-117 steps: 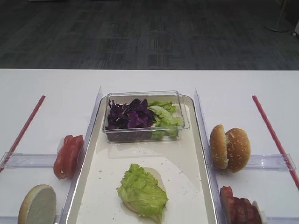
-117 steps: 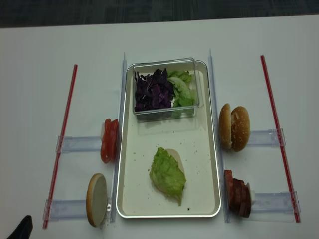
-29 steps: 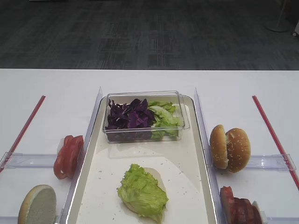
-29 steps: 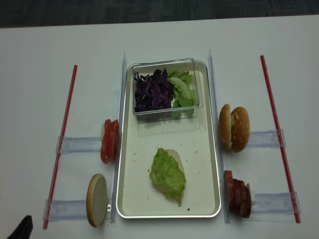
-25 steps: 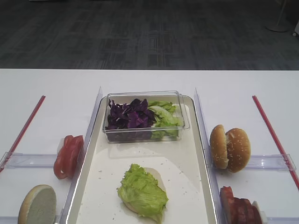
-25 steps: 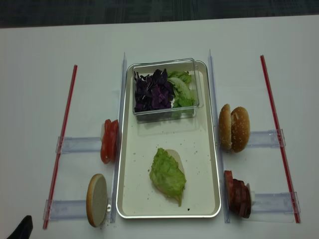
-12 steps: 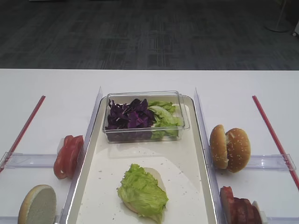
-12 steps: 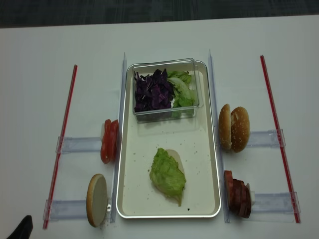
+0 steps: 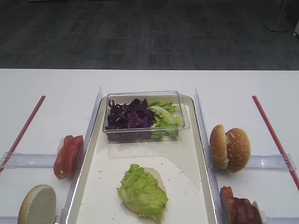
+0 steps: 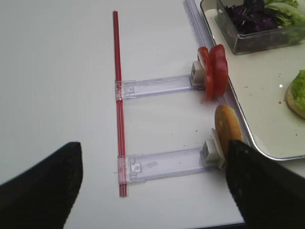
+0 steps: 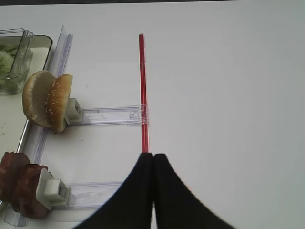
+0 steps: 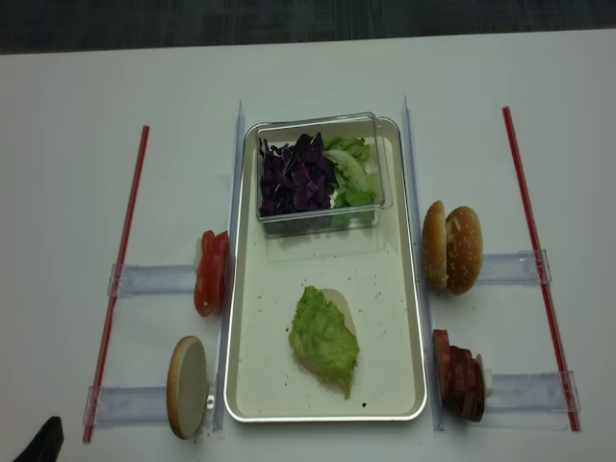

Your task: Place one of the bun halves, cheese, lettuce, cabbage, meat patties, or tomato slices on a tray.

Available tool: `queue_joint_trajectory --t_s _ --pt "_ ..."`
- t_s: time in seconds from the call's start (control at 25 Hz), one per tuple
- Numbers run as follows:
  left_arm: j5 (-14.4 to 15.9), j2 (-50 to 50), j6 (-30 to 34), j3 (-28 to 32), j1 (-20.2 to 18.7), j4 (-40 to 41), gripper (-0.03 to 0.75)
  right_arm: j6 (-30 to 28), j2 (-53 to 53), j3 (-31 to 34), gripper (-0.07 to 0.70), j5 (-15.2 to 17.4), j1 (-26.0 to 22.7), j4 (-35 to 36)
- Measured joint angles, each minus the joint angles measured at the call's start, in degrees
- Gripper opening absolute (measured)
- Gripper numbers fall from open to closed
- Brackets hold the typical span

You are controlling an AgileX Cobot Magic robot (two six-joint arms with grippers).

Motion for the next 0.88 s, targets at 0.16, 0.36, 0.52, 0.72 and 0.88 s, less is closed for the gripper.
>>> queue_joint_trajectory --t_s 0.16,0.36,0.52,0.72,0.88 --pt "0.00 0.00 0.00 0.00 0.00 0.00 0.564 0.00 0.00 0.00 0.036 0.00 0.00 0.00" --pt "0.00 0.00 0.00 0.00 0.00 0.00 0.564 0.00 0.00 0.00 0.036 0.00 0.00 0.00" --pt "0.00 0.00 0.00 0.00 0.00 0.00 0.564 0.00 0.00 0.00 0.036 0.00 0.00 0.00" --pt "0.00 0.00 0.00 0.00 0.00 0.00 0.564 0.00 0.00 0.00 0.036 0.00 0.00 0.00" --pt "0.00 0.00 0.00 0.00 0.00 0.00 0.564 0.00 0.00 0.00 0.036 0.00 0.00 0.00"
